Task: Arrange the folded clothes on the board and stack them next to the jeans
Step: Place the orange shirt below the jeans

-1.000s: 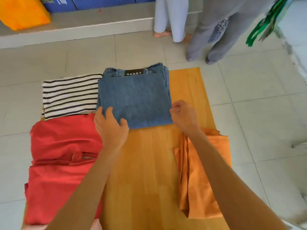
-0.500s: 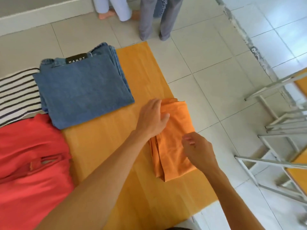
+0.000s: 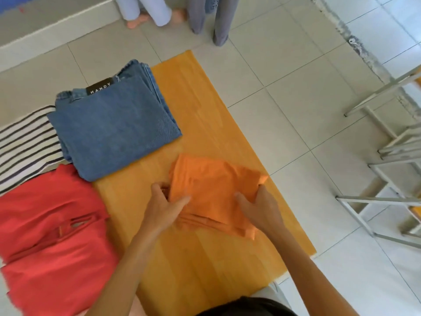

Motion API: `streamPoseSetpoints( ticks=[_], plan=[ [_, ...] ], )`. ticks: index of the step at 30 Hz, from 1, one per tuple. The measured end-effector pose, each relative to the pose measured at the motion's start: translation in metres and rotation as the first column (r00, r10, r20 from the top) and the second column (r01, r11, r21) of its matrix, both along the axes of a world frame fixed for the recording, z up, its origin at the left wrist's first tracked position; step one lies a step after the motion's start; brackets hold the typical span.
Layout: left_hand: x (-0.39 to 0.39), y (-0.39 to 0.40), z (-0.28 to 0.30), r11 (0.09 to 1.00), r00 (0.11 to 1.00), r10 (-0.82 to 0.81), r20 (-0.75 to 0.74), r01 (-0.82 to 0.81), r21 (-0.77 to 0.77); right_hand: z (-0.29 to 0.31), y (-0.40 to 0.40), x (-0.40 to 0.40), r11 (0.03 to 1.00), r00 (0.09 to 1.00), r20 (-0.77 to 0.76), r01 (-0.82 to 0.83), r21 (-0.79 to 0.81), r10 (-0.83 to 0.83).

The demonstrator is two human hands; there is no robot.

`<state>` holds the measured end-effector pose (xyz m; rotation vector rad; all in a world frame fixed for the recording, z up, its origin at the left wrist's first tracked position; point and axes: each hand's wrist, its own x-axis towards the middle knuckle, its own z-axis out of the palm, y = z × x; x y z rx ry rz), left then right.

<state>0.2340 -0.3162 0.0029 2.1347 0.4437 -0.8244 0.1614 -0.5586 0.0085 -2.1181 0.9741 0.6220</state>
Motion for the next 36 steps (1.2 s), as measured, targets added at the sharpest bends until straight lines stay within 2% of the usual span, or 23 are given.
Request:
streamPoseSetpoints(
  ticks=[2,4,8,11,13,15,18,19,21,23,26,29,32,36],
  plan=[
    [0.003,0.006,0.004,0.961,0.960,0.163,-0.228,-0.207,-0.183,-0.005,0.004,0.013,1.000,0.999,0.038,-0.013,0.004,0.013],
    [0.004,0.009,0.004,0.941,0.925,0.186,-0.330,-0.265,-0.212,-0.006,0.006,0.022,0.999,0.998,0.065,0.020,0.031,-0.022],
    [0.002,0.005,0.010,0.932,0.912,0.287,-0.294,-0.336,-0.134,-0.002,0.003,0.039,0.987,0.995,0.028,0.093,0.130,-0.097],
    [-0.002,0.004,0.014,0.910,0.907,0.336,-0.256,-0.382,-0.161,0.006,0.005,0.055,0.987,0.998,0.062,-0.010,0.160,0.000],
    [-0.007,0.009,0.012,0.873,0.884,0.392,-0.253,-0.445,-0.200,0.016,0.017,0.069,0.968,0.989,0.135,-0.089,0.235,0.058],
    [-0.012,0.020,0.014,0.789,0.821,0.496,-0.283,-0.562,-0.249,0.027,0.036,0.084,0.940,0.969,0.227,-0.166,0.298,0.099],
    [-0.016,0.050,0.018,0.609,0.693,0.655,-0.302,-0.720,-0.332,0.038,0.069,0.106,0.894,0.930,0.332,-0.279,0.351,0.160],
    [-0.017,0.062,0.020,0.564,0.661,0.695,-0.281,-0.745,-0.357,0.039,0.079,0.114,0.882,0.918,0.356,-0.307,0.356,0.176],
    [-0.017,0.085,0.023,0.532,0.637,0.748,-0.188,-0.744,-0.404,0.036,0.095,0.128,0.871,0.902,0.384,-0.341,0.354,0.197],
    [-0.012,0.100,0.025,0.568,0.639,0.766,-0.071,-0.724,-0.392,0.028,0.106,0.141,0.874,0.902,0.370,-0.351,0.336,0.220],
    [-0.003,0.107,0.013,0.659,0.675,0.737,0.042,-0.703,-0.266,0.010,0.118,0.151,0.876,0.893,0.323,-0.403,0.264,0.313],
    [0.002,0.105,-0.005,0.758,0.753,0.651,0.094,-0.640,-0.124,-0.008,0.115,0.151,0.883,0.895,0.258,-0.419,0.213,0.363],
    [0.002,0.102,-0.011,0.805,0.799,0.590,0.112,-0.593,-0.011,-0.019,0.105,0.145,0.885,0.897,0.227,-0.423,0.194,0.379],
    [-0.012,0.089,-0.004,0.865,0.856,0.388,0.341,-0.466,0.184,-0.025,0.103,0.137,0.909,0.898,0.266,-0.395,0.137,0.350]
  ],
)
